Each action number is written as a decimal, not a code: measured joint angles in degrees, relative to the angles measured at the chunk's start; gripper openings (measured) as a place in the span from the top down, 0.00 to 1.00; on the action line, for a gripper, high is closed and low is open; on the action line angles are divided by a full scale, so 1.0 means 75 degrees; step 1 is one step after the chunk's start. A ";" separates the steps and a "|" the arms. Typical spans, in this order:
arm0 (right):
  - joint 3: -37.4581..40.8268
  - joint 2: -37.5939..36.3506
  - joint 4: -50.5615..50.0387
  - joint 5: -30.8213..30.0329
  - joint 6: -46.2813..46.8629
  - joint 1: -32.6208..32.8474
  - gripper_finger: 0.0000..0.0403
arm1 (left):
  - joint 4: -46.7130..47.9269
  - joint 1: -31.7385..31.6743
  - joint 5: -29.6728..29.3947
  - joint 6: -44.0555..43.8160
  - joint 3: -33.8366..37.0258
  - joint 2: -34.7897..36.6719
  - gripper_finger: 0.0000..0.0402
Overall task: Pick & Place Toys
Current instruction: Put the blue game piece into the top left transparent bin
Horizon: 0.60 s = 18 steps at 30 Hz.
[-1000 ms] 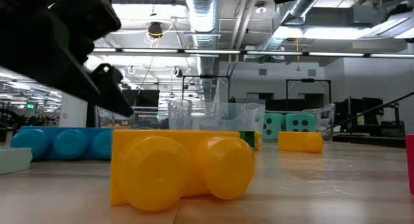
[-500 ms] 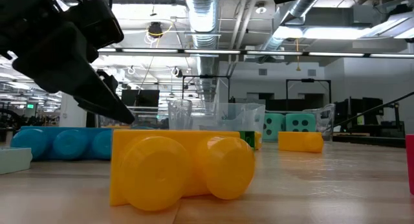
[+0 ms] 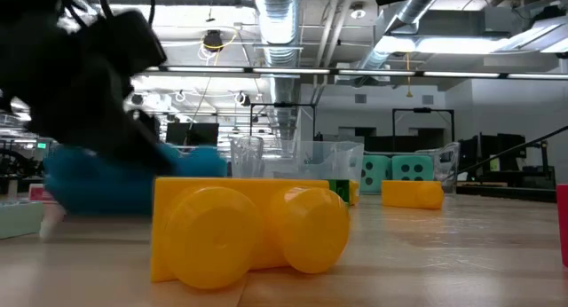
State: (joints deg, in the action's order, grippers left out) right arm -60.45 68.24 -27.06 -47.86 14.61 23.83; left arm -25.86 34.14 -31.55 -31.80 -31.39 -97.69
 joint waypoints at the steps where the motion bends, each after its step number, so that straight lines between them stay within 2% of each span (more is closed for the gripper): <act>1: 0.0000 0.0001 -0.0002 0.0000 0.0000 0.0000 0.02 | 0.0080 -0.0013 0.0063 -0.0015 -0.0024 -0.0129 0.17; 8: 0.0000 0.0002 -0.0055 0.0001 0.0002 0.0001 0.02 | 0.0018 -0.0016 -0.0012 0.0263 -0.0229 -0.0568 0.17; 18: 0.0000 0.0000 -0.0073 0.0000 0.0000 0.0000 0.02 | 0.0058 -0.0033 -0.0025 0.0444 -0.0231 -0.0527 0.17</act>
State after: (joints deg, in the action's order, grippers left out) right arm -60.45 68.24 -27.61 -47.86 14.61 23.83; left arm -25.43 33.89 -31.73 -28.47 -33.12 -101.64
